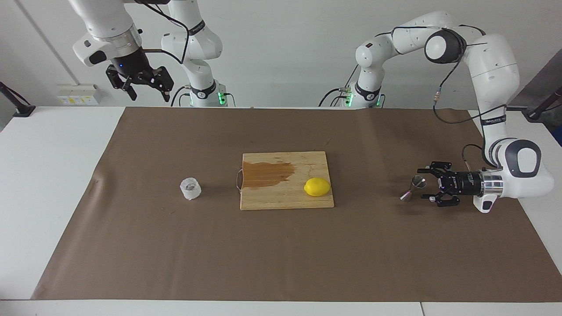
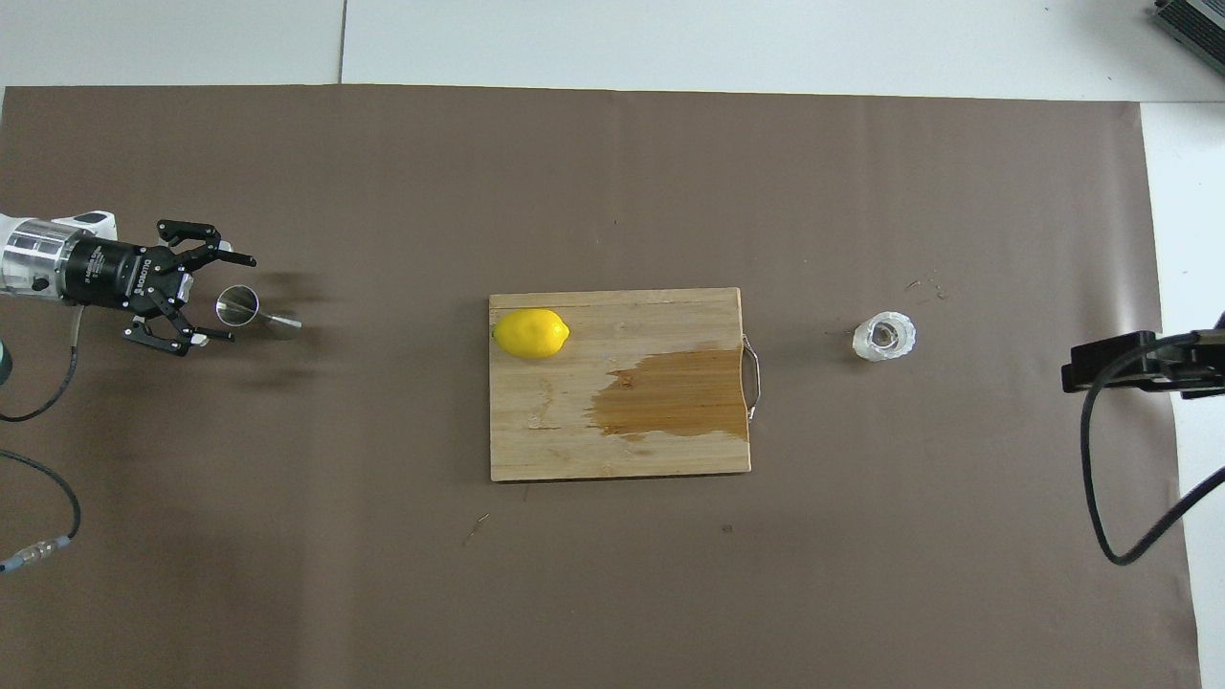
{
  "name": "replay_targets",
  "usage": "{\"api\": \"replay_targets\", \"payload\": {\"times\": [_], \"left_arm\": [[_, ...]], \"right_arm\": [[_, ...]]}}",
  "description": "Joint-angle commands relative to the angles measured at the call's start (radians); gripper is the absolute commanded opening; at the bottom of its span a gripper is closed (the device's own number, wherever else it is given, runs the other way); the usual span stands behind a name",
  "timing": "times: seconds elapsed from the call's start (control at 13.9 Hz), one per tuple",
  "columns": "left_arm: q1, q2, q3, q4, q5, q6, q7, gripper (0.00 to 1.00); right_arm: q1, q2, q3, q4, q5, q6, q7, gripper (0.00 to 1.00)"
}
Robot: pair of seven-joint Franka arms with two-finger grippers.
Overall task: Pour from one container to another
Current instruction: 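Close the left gripper around the metal cup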
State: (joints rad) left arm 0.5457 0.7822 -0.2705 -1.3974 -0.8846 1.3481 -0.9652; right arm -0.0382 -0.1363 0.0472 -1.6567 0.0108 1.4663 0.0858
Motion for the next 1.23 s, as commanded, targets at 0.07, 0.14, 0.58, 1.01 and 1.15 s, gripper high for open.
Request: {"api": "replay_targets", "payload": {"times": [0.07, 0.14, 0.58, 1.01, 1.15], "left_arm": [[0.023, 0.022, -0.019, 0.028, -0.007, 0.003, -0.014, 1.0], [0.025, 0.022, -0.019, 0.028, -0.005, 0.003, -0.006, 1.0], [0.031, 0.022, -0.019, 0.021, 0.001, 0.003, 0.039, 1.0], [0.03, 0.02, -0.019, 0.009, 0.013, 0.006, 0.072, 1.0], [0.03, 0.02, -0.019, 0.006, 0.033, 0.008, 0.086, 1.0]], "right_arm": [[-0.017, -0.025, 0.007, -0.025, 0.003, -0.001, -0.028, 1.0], [-0.017, -0.025, 0.005, -0.026, 0.003, -0.001, -0.028, 1.0], [-0.017, -0.025, 0.005, -0.026, 0.003, -0.001, -0.028, 1.0], [-0.017, -0.025, 0.005, -0.026, 0.003, -0.001, -0.028, 1.0], [-0.017, -0.025, 0.005, -0.026, 0.003, -0.003, -0.028, 1.0]]}}
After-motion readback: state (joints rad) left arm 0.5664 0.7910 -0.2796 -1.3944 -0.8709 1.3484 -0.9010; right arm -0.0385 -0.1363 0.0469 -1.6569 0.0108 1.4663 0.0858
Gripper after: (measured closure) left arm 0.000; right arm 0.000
